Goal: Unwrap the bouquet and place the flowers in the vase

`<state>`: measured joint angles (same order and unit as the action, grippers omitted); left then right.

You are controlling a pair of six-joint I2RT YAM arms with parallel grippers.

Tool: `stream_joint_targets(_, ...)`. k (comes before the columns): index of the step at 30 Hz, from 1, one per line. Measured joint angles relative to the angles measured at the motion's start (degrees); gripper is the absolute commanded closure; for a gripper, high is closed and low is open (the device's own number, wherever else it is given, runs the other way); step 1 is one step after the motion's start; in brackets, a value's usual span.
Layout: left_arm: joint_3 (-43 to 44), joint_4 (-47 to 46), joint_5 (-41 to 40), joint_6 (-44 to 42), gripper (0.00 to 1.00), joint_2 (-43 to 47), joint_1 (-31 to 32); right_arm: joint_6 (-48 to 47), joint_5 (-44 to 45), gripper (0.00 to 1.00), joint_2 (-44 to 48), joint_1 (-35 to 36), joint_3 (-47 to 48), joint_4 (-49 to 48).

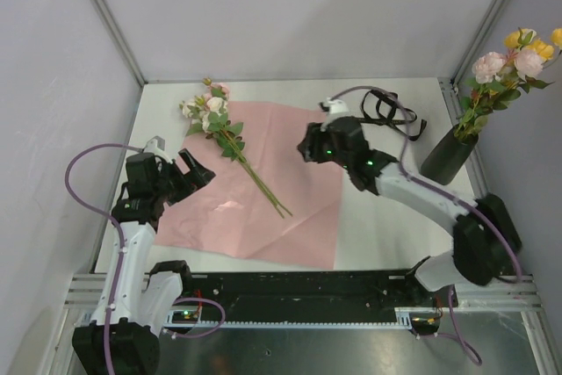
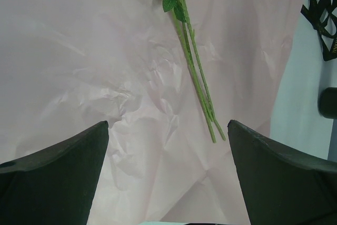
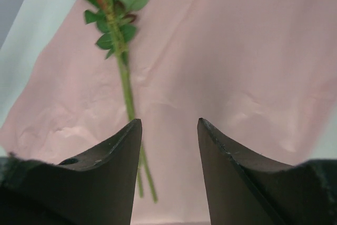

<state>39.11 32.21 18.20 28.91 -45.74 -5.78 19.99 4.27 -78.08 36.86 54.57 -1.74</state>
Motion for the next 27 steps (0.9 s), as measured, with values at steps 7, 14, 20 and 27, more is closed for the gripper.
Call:
stream_joint_targets(7, 0.0, 0.0, 0.0, 0.02, 0.0, 0.13, -0.07, 2.12, -4.52, 0.52, -19.85, 6.84, 16.44, 1.86)
stream_joint_targets(14, 0.0, 0.0, -0.02, 0.02, 0.0, 0.17, -0.15, 3.91, -8.28, 0.53, -35.17, 9.27, 30.45, 4.7)
stream_joint_targets(20, 0.0, 0.0, -0.17, 0.0, 0.0, 0.52, -0.24, 4.94, -9.42, 0.56, -45.64, 10.51, 38.23, 7.34)
stream_joint_targets(27, 0.0, 0.02, -0.24, 0.02, 0.0, 0.52, -0.24, 5.51, -9.33, 0.61, -51.21, 10.99, 41.13, 8.37)
